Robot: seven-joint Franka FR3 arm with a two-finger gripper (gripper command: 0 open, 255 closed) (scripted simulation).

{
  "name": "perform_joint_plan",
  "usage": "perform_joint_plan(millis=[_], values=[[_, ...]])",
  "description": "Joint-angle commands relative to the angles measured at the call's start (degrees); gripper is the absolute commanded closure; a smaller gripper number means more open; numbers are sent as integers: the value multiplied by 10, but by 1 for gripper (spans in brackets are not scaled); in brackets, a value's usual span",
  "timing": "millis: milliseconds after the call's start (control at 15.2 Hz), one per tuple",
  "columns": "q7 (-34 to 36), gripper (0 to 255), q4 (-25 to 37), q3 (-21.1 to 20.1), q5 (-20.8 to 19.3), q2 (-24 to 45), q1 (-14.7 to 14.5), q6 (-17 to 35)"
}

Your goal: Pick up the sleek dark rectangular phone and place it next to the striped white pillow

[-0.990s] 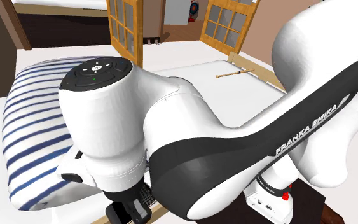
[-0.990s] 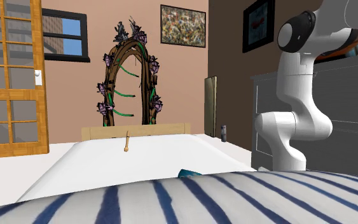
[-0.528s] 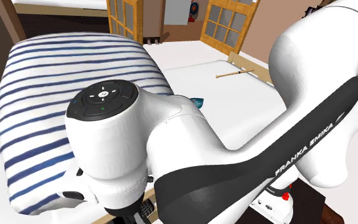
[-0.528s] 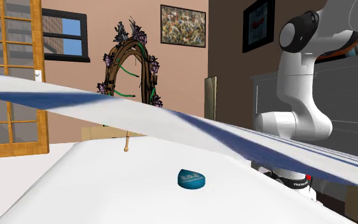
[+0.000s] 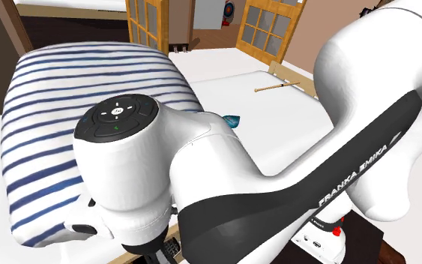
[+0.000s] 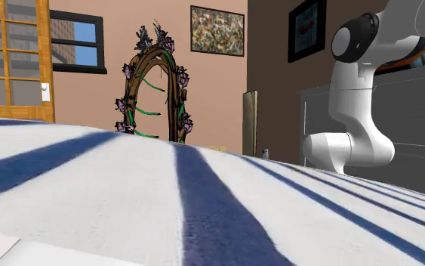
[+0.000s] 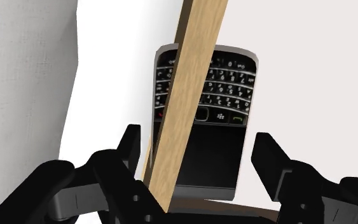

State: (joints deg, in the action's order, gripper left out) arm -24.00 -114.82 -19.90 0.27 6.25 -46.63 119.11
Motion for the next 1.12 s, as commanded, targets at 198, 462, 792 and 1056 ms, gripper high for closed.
perform_joint_plan(millis=[198, 462, 792, 1056], values=[[-2, 0, 9, 7, -4, 13, 6, -8], [-9, 0, 20, 6, 6, -14, 10, -45], [-10, 0, 31, 6, 7, -17, 11, -59], [-10, 0, 31, 6, 7, -17, 11, -59]])
